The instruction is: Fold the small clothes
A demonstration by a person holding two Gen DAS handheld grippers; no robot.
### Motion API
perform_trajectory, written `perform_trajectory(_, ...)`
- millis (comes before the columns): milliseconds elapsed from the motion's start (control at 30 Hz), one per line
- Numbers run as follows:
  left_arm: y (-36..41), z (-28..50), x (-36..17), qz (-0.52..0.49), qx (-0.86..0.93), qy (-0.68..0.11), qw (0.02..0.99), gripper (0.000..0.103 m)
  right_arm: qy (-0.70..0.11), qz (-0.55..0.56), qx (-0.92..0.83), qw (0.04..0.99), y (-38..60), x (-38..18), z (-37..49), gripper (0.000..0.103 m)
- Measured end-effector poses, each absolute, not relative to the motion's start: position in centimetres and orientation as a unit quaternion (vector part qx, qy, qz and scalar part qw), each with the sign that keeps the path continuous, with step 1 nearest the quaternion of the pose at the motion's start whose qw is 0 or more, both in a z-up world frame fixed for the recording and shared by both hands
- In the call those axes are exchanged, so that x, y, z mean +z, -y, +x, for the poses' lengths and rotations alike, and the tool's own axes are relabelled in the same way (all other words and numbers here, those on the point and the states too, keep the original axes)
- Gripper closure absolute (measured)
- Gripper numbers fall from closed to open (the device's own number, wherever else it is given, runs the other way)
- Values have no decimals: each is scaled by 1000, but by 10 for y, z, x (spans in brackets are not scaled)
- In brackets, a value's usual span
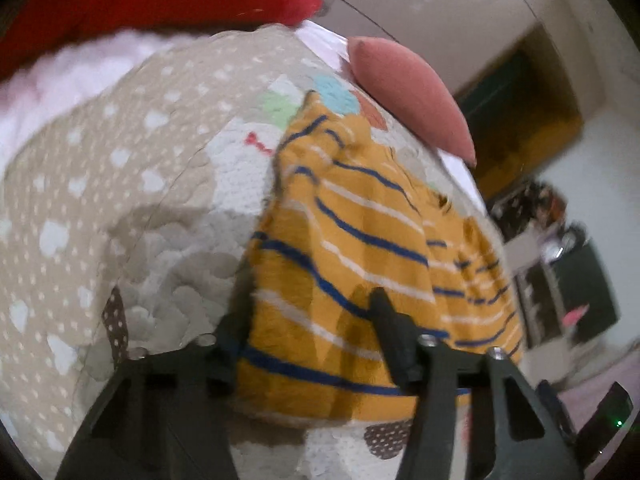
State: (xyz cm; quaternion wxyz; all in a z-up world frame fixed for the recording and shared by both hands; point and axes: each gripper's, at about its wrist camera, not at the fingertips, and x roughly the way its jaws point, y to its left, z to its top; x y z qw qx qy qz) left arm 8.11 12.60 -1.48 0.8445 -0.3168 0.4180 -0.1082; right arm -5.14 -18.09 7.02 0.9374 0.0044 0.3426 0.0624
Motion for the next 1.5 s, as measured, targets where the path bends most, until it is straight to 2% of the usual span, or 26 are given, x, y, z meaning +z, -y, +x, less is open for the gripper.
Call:
perform_trajectory(167,-150,66,-29,-384,-144,-381,829,56,-398,3,191,897,110,92,16,14)
perform_trajectory(367,-138,60,-25,-336,-141,-373,853,54,-474,-25,263,840,-2,78,100,14)
perform_trajectory(400,-137,58,-25,-332,-142,-371,856,57,-485,-31,265,833,-17,73,110,14)
perform_trajectory(433,-136,58,-25,-333,-142,-371,855,67,-504,-40,267,820,-38,65,124,14)
perform_trajectory(500,-139,57,-31,-347,-145,-373,848,78,-529,-59,259,806,-62,53,143,14)
perform_trajectory(633,-143,53,-33,-358,-151,-366,845,79,-565,-146,200,787,-106,20,171,8)
perform_trajectory(767,-138,52,-31,-354,-155,-360,849,79,-577,-206,158,774,-123,0,172,8)
perform_trajectory(833,-140,53,-28,-362,-161,-365,842,79,-559,-226,145,784,-125,4,163,23)
perform_trajectory(900,-143,43,-15,-352,-150,-363,850,75,-543,-222,148,796,-118,13,155,52)
perform_trajectory(967,-143,25,3,-333,-147,-347,865,71,-530,-204,159,807,-106,25,146,67)
perform_trajectory(1000,-143,17,11,-322,-145,-341,871,69,-524,-196,164,813,-101,31,144,70)
perform_trajectory(1100,-141,-1,31,-305,-140,-334,881,63,-499,-146,180,835,-69,55,135,73)
perform_trajectory(1300,-124,-4,41,-287,-136,-365,875,63,-461,-21,171,871,39,99,132,76)
perform_trajectory(1500,-78,6,39,-249,-154,-395,871,63,-445,127,105,880,203,92,130,77)
